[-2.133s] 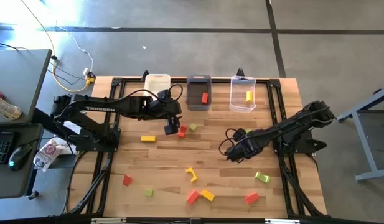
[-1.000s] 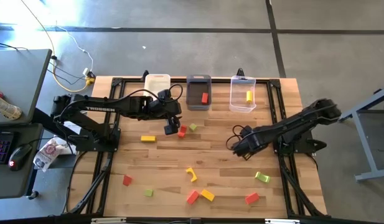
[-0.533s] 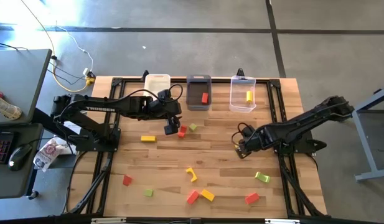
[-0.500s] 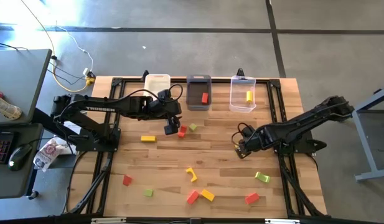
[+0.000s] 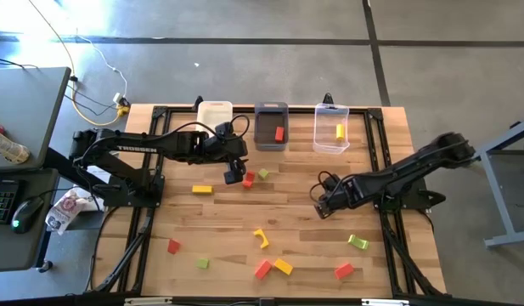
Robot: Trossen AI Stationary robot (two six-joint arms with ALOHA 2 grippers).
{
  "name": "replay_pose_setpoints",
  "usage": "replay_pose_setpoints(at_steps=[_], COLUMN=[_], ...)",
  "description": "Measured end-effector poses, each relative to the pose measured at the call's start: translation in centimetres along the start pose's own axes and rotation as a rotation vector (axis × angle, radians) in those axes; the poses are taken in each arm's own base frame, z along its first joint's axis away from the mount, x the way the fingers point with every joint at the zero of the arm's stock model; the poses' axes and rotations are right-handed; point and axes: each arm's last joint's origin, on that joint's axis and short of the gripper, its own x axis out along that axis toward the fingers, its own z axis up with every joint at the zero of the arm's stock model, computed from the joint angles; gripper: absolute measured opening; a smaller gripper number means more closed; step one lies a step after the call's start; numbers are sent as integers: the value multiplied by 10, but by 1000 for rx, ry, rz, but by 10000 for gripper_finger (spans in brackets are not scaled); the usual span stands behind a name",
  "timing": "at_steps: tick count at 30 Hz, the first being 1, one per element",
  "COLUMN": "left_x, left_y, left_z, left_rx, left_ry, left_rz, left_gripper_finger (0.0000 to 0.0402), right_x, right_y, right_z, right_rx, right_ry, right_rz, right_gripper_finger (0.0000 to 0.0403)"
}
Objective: Sort & place blocks by color
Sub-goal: Put the yellow block into the transparent bin
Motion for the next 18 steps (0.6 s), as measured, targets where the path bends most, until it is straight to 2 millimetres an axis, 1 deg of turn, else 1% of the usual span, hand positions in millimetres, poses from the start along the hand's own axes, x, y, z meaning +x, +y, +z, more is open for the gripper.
replay_pose_setpoints(at_steps=[8,14,16,18], left_x=[0,0,0,0], left_y=[0,0,0,0], left_z=[0,0,0,0], left_rx=[0,-1,-1,-1], left_ry=[-1,-2,-2,-3], left_rz=[0,0,0,0], left_gripper_finger=[216,216,216,216], right_x=[20,28,29,29], right_y=[5,7,7,7], right_z=[-3,-5,-5,-5], right_rx=[2,-2,-2,-1], right_ry=[44,77,83,82], right_rz=[-61,-78,-80,-81], right_gripper_finger=[179,177,169,150])
